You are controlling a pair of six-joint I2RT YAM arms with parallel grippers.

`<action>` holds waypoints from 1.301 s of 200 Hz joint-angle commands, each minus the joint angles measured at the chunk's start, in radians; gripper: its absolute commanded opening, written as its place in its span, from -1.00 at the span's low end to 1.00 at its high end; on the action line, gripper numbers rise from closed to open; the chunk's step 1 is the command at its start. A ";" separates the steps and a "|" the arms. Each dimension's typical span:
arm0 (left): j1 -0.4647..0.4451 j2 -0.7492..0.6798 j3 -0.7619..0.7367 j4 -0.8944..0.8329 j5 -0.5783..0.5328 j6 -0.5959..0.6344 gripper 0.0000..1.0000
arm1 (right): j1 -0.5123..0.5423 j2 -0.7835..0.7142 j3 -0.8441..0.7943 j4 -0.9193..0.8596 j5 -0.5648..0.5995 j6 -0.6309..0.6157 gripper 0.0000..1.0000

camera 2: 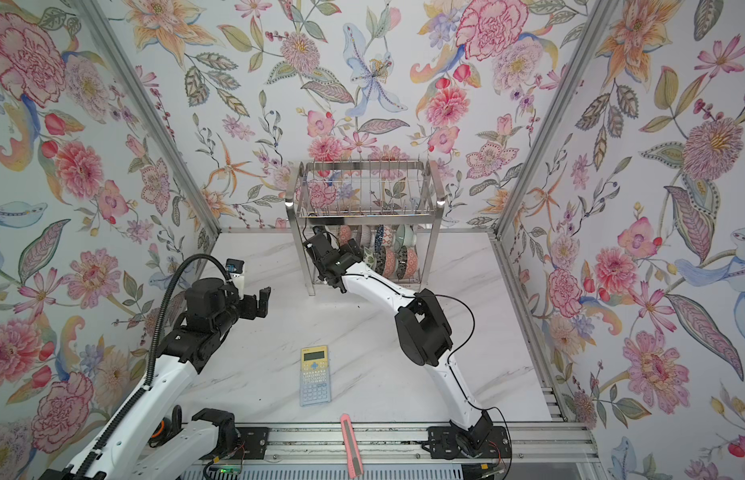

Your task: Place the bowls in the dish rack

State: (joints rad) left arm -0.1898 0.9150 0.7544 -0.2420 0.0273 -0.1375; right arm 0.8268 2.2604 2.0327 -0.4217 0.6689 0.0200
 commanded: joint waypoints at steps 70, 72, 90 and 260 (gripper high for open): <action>0.012 -0.017 -0.018 0.006 0.019 0.013 0.99 | -0.019 -0.174 -0.147 0.144 -0.144 0.028 0.98; 0.012 -0.018 -0.018 0.006 0.019 0.013 0.99 | -0.019 -0.176 -0.148 0.144 -0.145 0.029 0.98; 0.012 -0.019 -0.019 0.006 0.018 0.013 0.99 | -0.018 -0.196 -0.168 0.150 -0.156 0.030 0.98; 0.013 -0.053 -0.139 0.200 0.013 0.093 0.99 | -0.274 -1.204 -1.399 0.665 -0.265 -0.068 0.98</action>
State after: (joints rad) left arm -0.1898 0.8963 0.6647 -0.1314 0.0277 -0.1020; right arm 0.6514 1.1828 0.7448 0.1543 0.4187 -0.0551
